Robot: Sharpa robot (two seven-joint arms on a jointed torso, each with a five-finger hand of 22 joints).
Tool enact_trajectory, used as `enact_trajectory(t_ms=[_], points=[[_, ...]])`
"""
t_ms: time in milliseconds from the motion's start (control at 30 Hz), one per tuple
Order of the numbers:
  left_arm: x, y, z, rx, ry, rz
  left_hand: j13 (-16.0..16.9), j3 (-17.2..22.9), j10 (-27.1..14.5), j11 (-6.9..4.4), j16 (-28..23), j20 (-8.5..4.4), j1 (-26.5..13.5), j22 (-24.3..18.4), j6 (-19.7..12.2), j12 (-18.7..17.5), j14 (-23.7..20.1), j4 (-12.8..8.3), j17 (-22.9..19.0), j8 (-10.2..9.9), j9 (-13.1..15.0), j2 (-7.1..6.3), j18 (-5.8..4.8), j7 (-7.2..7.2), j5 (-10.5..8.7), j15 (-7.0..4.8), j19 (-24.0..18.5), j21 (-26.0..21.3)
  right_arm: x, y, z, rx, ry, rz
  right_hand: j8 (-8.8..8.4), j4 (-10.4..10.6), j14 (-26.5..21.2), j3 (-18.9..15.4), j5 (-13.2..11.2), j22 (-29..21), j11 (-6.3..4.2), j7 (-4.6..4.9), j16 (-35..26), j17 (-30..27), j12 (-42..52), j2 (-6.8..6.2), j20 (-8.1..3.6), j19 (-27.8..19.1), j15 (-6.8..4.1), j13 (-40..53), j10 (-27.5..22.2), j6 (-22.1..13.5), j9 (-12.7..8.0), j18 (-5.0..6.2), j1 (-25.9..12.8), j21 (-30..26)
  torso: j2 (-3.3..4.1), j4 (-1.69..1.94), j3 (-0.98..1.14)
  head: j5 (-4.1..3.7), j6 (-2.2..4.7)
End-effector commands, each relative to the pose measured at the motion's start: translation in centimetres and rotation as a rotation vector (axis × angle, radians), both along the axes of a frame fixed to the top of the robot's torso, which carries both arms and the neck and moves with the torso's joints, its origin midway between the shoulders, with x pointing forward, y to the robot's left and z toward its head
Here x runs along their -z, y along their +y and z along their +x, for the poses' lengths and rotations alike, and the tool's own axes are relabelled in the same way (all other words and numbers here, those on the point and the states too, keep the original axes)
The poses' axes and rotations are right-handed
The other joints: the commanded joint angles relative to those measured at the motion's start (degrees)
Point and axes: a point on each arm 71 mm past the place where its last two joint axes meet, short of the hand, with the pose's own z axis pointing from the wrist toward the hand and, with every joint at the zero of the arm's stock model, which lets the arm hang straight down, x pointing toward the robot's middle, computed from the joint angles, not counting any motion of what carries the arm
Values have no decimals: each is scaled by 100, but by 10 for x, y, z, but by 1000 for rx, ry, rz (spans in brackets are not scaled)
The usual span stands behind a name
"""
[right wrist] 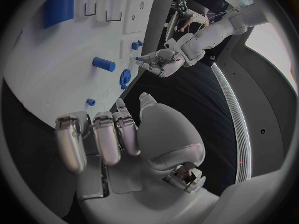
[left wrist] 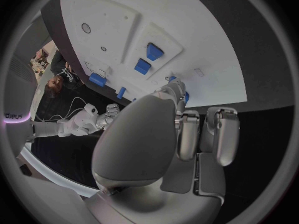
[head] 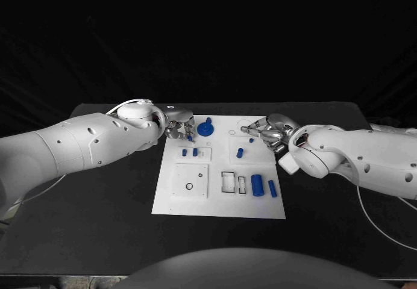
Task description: Assemble the parts on the task board
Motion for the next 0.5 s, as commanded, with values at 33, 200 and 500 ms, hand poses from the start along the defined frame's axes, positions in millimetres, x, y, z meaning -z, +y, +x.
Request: enact_trajectory(t_ms=[33, 200, 500], points=[[-1, -2, 0, 10, -3, -24, -8, 25, -35, -1, 38, -42, -51, 1510, -22, -34, 607, -5, 1509, -23, 4, 0, -44, 32, 11, -13, 603, 14, 0, 1, -1, -16, 5, -3, 28, -34, 586, 7, 24, 1505, 27, 258, 23, 1507, -22, 7, 31, 600, 33, 1494, 602, -26, 2, -38, 44, 26, 3, 1, 4, 1, 0], [-2, -2, 0, 12, -7, -30, -8, 25, -35, -1, 38, -42, -51, 1510, -22, -34, 607, -5, 1509, -23, 4, 0, -44, 32, 11, -13, 603, 14, 0, 1, -1, -16, 4, -3, 28, -36, 586, 8, 25, 1505, 27, 258, 23, 1507, -22, 6, 31, 600, 33, 1494, 602, -27, 1, -38, 48, 26, 0, -2, 3, 15, 0], [-2, -3, -1, 18, 0, -35, -8, 29, -39, 2, 38, -42, -50, 1510, -23, -33, 607, -5, 1509, -24, 3, 2, -44, 33, 11, -12, 603, 14, 0, 1, -1, -17, 4, -3, 28, -36, 586, 8, 25, 1505, 27, 258, 23, 1507, -22, 6, 31, 600, 33, 1494, 602, -27, 1, -38, 48, 26, 0, -3, 2, 12, 0]])
